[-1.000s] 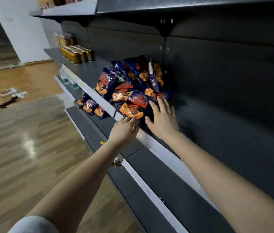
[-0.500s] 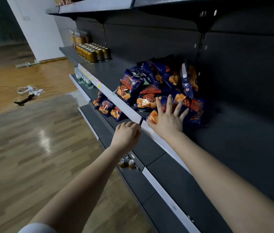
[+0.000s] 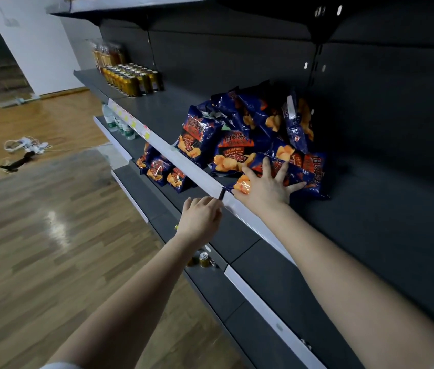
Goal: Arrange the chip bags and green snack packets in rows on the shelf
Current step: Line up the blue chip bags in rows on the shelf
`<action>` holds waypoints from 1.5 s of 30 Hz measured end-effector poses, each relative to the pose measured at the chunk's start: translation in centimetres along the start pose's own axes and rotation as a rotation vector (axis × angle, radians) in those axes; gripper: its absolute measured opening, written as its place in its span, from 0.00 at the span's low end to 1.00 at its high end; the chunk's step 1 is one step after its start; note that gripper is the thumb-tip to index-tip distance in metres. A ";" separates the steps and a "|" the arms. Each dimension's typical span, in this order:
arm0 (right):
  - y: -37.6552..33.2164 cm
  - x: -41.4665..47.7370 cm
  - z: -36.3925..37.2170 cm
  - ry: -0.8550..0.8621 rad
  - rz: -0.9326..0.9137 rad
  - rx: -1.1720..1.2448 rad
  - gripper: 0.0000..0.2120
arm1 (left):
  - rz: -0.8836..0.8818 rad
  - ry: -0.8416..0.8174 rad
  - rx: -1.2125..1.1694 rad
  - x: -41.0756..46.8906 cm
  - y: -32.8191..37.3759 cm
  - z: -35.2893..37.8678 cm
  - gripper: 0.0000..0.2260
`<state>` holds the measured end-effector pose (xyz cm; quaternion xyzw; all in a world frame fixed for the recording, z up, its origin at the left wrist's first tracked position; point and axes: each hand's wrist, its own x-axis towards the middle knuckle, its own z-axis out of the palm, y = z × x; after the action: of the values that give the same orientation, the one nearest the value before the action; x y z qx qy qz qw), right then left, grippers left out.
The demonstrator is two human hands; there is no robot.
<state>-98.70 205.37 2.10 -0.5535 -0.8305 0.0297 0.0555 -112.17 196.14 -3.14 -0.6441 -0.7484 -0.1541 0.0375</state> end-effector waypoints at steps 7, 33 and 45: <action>0.2 -0.8 -0.6 -0.083 0.026 0.059 0.29 | 0.014 0.013 0.000 -0.5 0.0 -0.9 0.14; 29.9 -20.7 -6.0 0.386 0.351 -0.182 0.27 | 0.527 -0.050 -0.239 1.1 32.2 1.3 0.13; 42.7 -38.8 -7.6 0.504 0.681 -0.308 0.24 | 0.955 -0.204 -0.347 -7.7 52.4 3.3 0.14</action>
<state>-43.87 185.93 2.64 -0.7871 -0.5562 -0.2134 0.1599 -59.25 196.17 1.35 -0.9223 -0.3344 -0.1780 -0.0768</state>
